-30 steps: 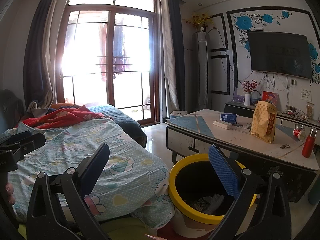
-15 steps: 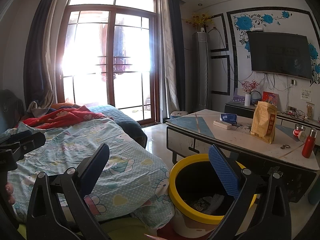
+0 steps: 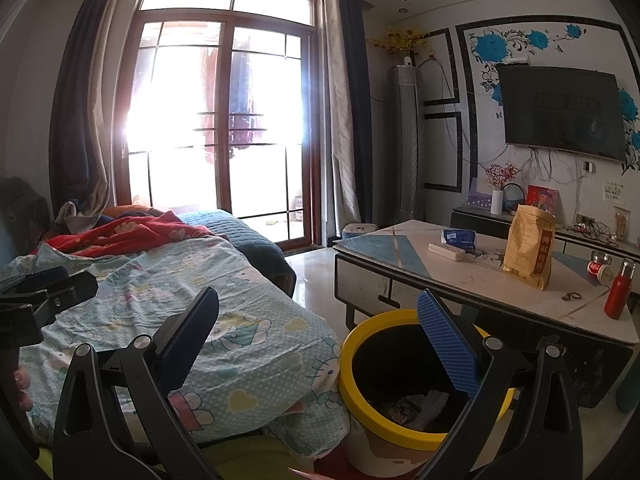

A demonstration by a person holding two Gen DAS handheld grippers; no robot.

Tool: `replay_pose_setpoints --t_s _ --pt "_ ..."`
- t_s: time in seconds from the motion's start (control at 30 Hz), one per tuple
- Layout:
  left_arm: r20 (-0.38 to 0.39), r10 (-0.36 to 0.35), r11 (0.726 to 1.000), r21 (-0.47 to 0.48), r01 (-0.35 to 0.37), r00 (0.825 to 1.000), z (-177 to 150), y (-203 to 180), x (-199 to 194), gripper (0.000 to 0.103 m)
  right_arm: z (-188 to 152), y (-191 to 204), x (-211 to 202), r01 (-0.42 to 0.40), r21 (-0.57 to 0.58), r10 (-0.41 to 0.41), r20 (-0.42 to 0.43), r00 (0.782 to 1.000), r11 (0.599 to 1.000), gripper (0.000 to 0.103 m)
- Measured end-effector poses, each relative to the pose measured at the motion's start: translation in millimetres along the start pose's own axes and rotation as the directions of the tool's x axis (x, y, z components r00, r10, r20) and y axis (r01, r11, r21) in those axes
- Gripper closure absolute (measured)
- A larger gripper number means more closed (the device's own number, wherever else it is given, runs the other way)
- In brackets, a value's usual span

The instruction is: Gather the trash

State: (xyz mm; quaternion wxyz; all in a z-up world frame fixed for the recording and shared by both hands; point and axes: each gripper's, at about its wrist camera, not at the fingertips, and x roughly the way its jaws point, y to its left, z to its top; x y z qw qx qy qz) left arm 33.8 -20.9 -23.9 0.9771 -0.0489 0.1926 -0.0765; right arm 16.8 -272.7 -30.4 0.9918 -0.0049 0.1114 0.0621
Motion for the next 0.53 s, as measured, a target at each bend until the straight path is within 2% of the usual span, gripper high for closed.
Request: replay_pose_setpoints --t_s 0.2,0.27,0.37,0.4,0.47,0.53 --pt "-0.007 0.043 0.996 -0.072 -0.043 0.999 9 23 -7 0.011 12 22 5 -0.065 -0.031 0.065 -0.006 0.998 0.997 0.006" --pt "-0.022 0.076 0.993 -0.092 -0.078 0.997 11 39 -13 0.011 18 33 8 -0.095 -0.035 0.095 -0.009 0.995 0.995 0.006" --pt "-0.06 0.166 0.977 -0.129 -0.173 0.984 14 77 -24 0.011 32 68 21 -0.209 -0.039 0.207 -0.054 0.977 0.977 0.006" --pt "-0.085 0.21 0.962 -0.162 -0.222 0.974 13 101 -31 0.011 36 79 25 -0.244 -0.037 0.241 -0.069 0.968 0.969 0.006" --pt "-0.13 0.306 0.919 -0.218 -0.328 0.943 12 143 -48 0.011 46 119 40 -0.347 -0.029 0.342 -0.114 0.933 0.937 0.006" --pt "-0.184 0.414 0.853 -0.265 -0.45 0.892 7 192 -68 0.011 51 162 53 -0.428 -0.033 0.415 -0.181 0.892 0.903 0.006"
